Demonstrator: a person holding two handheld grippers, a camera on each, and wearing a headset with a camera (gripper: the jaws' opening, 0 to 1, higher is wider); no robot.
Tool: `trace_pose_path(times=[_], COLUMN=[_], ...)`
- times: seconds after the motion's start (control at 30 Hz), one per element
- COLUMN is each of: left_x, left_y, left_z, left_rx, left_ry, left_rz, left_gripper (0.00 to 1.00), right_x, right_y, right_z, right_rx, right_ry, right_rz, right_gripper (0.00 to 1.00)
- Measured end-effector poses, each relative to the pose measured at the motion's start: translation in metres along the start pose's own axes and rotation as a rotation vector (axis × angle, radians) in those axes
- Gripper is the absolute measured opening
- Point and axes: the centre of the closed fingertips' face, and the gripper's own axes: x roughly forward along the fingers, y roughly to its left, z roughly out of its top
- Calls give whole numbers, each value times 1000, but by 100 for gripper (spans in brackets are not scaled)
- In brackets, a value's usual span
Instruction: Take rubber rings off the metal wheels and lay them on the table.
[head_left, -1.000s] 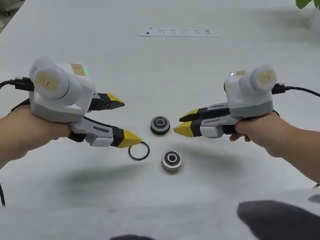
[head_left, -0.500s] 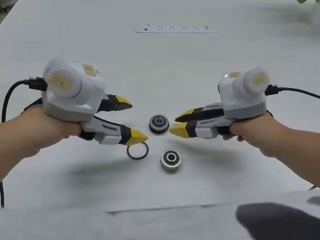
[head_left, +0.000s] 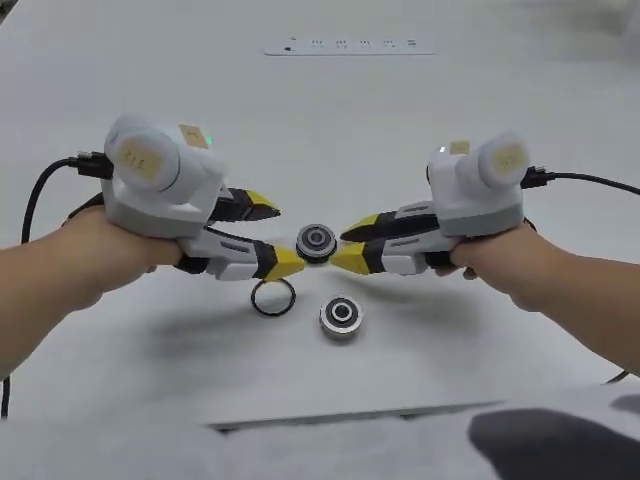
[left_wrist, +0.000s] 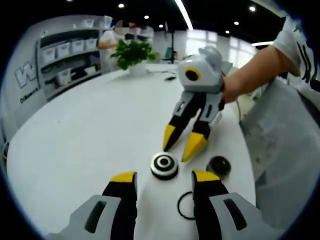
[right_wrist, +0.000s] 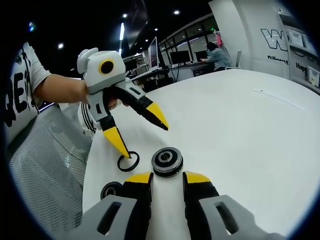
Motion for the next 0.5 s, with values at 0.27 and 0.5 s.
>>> trace_pose_path(times=[0.27, 0.5], left_x=[10, 16], left_y=[-2, -2], left_z=[2, 3], left_rx=[5, 1], left_ry=[1, 3], left_rz=[-12, -18], left_gripper=[39, 34], right_x=[2, 4], right_y=[0, 0], right_z=[1, 3], right_rx=[-15, -28], right_ry=[1, -2], right_rz=[2, 5], right_gripper=[19, 18])
